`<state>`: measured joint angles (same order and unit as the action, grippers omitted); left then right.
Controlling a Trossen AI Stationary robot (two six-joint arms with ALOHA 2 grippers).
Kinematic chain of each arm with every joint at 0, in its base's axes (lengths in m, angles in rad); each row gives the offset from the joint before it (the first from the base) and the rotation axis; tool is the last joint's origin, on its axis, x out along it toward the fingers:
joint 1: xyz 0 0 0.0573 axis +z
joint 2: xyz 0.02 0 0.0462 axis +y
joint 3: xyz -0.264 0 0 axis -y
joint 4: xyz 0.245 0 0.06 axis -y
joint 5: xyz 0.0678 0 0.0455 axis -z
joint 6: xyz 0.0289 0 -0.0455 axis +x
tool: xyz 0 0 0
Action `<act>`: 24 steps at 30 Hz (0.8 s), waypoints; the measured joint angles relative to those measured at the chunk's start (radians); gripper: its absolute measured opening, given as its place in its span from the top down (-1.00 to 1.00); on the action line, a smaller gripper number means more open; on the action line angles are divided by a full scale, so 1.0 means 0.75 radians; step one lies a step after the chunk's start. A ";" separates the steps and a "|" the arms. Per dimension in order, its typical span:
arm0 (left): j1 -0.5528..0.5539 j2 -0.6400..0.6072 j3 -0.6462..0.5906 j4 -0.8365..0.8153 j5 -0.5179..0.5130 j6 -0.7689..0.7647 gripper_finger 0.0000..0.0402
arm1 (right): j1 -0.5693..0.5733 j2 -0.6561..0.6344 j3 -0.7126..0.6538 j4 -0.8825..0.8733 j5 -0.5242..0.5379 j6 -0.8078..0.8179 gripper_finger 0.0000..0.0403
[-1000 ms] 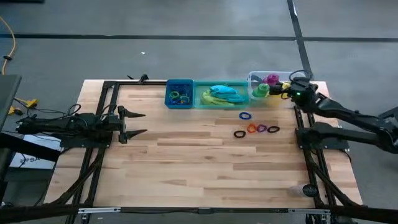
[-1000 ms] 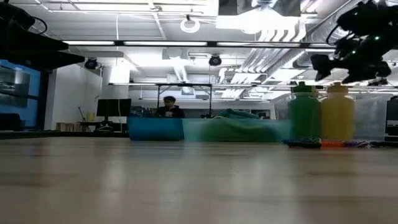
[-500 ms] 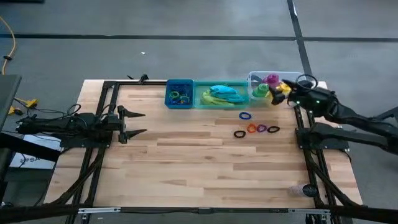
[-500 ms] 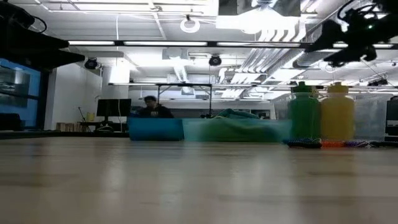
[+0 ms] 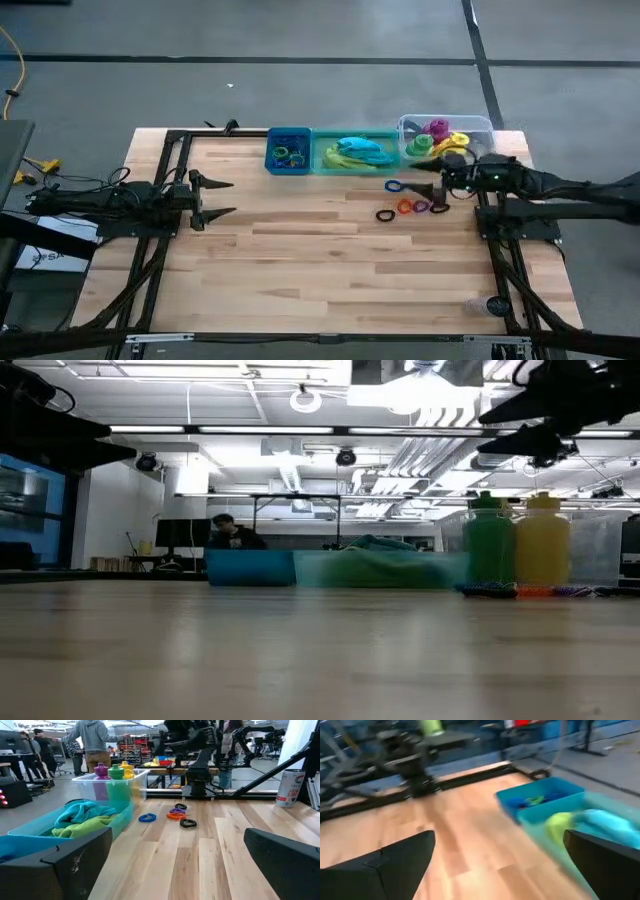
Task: Pick & Place Sports Items
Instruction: Put the left black spring keychain into the blue bin
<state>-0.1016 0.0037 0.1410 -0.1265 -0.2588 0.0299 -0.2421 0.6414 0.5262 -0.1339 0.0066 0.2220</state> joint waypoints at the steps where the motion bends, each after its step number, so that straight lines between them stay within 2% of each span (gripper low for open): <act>1: 0.000 0.000 0.000 0.000 0.000 0.000 -0.83 | 0.021 0.018 0.000 -0.002 -0.013 0.000 -0.77; 10: 0.000 0.000 0.000 -0.001 0.000 0.000 -0.83 | 0.165 0.275 0.000 -0.131 -0.018 0.007 -0.77; 24: 0.000 0.000 0.000 -0.001 0.000 0.000 -0.83 | 0.175 0.708 0.000 -0.106 0.028 -0.132 -0.77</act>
<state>-0.1013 0.0036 0.1409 -0.1269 -0.2588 0.0299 -0.1112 1.1727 0.5262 -0.2134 0.0277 0.1232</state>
